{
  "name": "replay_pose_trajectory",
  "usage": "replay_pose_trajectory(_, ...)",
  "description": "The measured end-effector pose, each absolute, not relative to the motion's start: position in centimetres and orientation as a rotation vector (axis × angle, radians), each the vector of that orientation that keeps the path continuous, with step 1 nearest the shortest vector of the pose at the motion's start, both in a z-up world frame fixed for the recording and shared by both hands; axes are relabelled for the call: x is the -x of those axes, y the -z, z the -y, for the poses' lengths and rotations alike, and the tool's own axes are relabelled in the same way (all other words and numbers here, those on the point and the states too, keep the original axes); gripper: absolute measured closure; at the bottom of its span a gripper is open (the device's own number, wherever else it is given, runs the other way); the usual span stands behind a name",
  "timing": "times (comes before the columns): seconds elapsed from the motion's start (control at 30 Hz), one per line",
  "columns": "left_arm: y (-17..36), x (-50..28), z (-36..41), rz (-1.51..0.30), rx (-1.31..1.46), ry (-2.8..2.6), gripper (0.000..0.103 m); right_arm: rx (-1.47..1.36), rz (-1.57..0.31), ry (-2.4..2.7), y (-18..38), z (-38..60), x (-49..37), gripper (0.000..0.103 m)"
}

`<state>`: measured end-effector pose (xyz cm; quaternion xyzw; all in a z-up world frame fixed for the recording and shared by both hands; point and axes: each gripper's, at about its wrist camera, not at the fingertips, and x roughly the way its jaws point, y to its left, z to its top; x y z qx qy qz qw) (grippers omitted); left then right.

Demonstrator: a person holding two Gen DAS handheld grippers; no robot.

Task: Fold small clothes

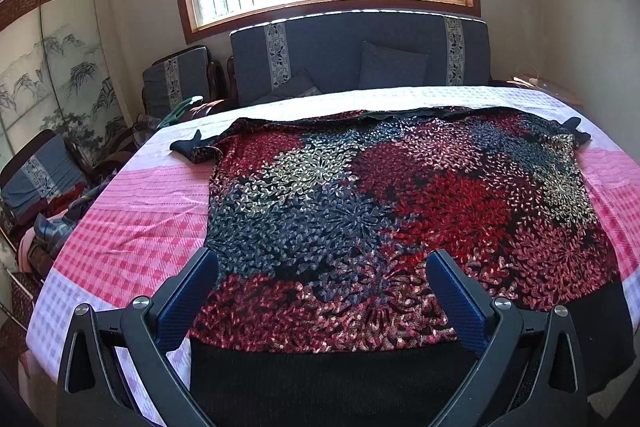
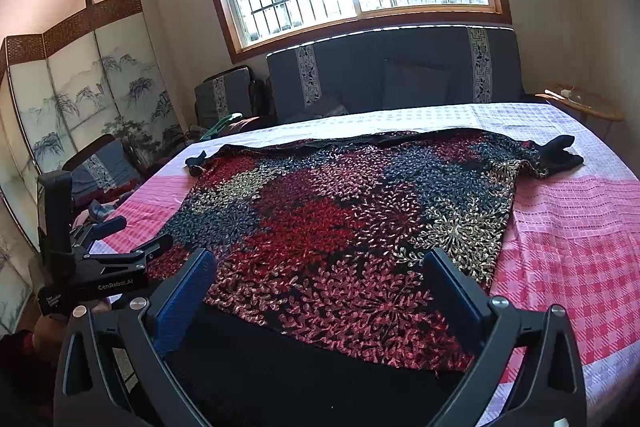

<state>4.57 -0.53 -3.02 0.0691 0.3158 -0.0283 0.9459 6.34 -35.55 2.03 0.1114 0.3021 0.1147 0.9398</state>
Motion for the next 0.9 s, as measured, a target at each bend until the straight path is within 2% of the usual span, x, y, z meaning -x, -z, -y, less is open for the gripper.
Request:
replay_pose_trajectory(0.13, 3.4, -5.4, 0.5, -0.651, -0.136, 0.054, 0.000, -0.322, -0.634, -0.179, -1.8, 38.1, -7.7, 0.000)
replay_pose_trajectory(0.57, 4.0, -6.9, 0.7, -0.622, -0.135, 0.064, 0.000, -0.053, -0.624, -0.096, 0.7, 32.5, -7.4, 0.000)
replay_pose_trajectory(0.9, 4.1, -8.0, 1.1, -0.623, -0.136, 0.072, 0.000, -0.102, -0.663, -0.133, 1.4, 32.7, -8.6, 0.000)
